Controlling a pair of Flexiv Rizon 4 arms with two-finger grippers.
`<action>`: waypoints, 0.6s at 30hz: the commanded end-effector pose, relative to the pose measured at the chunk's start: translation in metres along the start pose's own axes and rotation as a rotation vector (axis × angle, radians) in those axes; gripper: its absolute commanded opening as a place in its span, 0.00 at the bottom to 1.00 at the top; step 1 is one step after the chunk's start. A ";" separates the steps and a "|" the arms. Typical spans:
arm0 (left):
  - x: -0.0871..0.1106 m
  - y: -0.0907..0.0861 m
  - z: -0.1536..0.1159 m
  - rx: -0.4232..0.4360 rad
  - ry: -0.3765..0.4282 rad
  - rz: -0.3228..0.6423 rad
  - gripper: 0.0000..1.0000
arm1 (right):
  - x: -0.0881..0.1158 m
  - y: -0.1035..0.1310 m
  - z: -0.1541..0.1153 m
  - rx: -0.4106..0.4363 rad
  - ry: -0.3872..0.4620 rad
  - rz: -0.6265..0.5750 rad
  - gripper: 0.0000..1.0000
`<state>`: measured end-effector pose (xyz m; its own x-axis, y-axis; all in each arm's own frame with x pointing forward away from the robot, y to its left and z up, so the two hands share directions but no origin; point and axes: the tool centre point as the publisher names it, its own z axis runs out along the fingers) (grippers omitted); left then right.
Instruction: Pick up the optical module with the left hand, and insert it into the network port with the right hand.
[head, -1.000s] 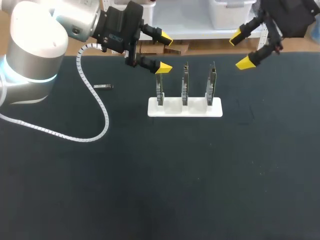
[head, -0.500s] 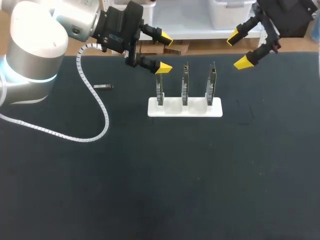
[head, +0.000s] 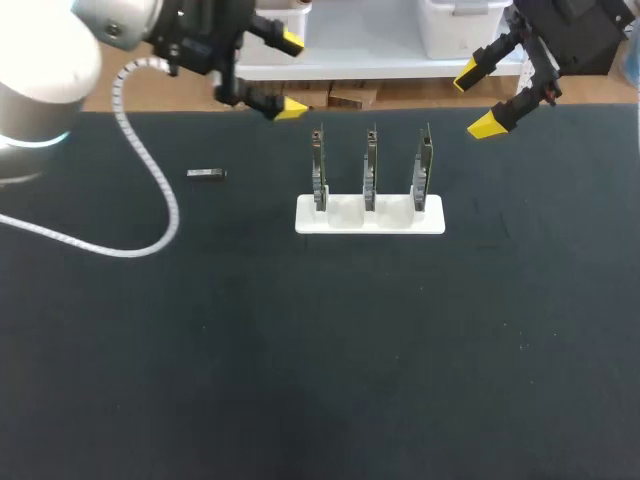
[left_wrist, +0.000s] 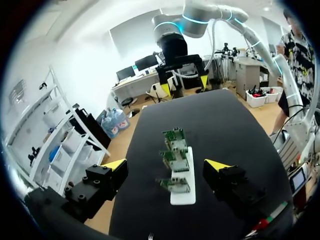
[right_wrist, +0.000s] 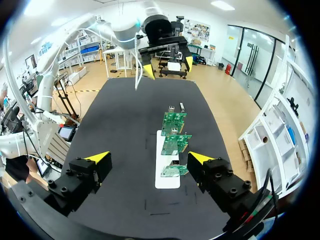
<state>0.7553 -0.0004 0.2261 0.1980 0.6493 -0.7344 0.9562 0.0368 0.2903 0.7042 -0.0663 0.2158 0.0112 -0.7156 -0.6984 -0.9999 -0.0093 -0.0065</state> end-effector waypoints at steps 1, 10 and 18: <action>0.015 0.000 -0.022 -0.014 0.113 -0.011 1.00 | 0.000 0.000 0.000 0.001 0.000 0.001 1.00; 0.063 0.012 -0.024 0.003 0.242 -0.066 1.00 | 0.000 0.000 0.000 0.001 0.000 0.001 1.00; 0.090 0.020 -0.019 0.016 0.261 -0.119 1.00 | 0.000 0.000 0.000 0.001 0.000 0.001 1.00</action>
<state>0.7780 0.0751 0.1779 0.0286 0.8081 -0.5883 0.9672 0.1262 0.2203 0.7042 -0.0663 0.2158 0.0112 -0.7156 -0.6984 -0.9999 -0.0093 -0.0065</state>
